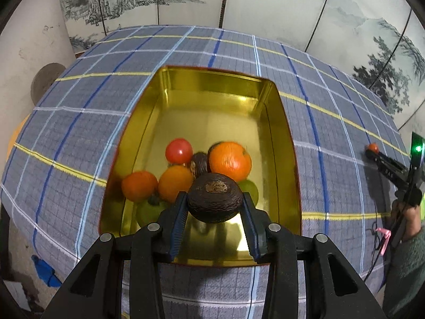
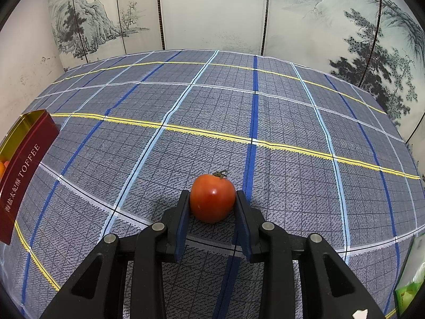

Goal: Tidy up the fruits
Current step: 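Lower the brown fruit into the tin and open the left gripper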

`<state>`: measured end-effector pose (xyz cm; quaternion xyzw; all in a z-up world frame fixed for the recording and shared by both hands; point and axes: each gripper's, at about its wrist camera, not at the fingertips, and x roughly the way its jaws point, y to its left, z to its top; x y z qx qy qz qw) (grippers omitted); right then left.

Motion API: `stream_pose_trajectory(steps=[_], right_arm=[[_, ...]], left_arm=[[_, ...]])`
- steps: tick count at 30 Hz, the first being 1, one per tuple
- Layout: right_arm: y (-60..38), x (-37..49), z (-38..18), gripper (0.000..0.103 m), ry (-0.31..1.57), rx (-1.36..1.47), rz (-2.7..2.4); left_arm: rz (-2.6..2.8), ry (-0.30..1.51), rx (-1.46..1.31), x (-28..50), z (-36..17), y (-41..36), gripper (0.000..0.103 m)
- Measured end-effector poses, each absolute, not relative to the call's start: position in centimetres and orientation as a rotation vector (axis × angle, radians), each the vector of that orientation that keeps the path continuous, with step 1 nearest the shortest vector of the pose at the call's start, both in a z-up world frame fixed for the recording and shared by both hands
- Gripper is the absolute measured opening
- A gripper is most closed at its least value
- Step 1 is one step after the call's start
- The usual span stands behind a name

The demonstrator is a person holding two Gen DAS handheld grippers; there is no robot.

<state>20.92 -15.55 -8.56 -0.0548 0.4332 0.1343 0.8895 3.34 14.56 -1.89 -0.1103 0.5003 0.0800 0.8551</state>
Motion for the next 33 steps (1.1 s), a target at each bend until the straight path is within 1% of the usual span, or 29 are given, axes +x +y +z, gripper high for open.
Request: stream_pose_trajectory(steps=[7, 33], right_arm=[[-15.6, 20.9, -8.6, 0.031, 0.900, -0.114, 0.279], [-15.6, 20.9, -8.6, 0.031, 0.900, -0.116, 0.278]], left_arm=[[0.161, 1.093, -0.230, 3.1, -3.5, 14.3, 0.041], [0.211, 1.118, -0.169, 3.7, -4.8, 14.4, 0.041]])
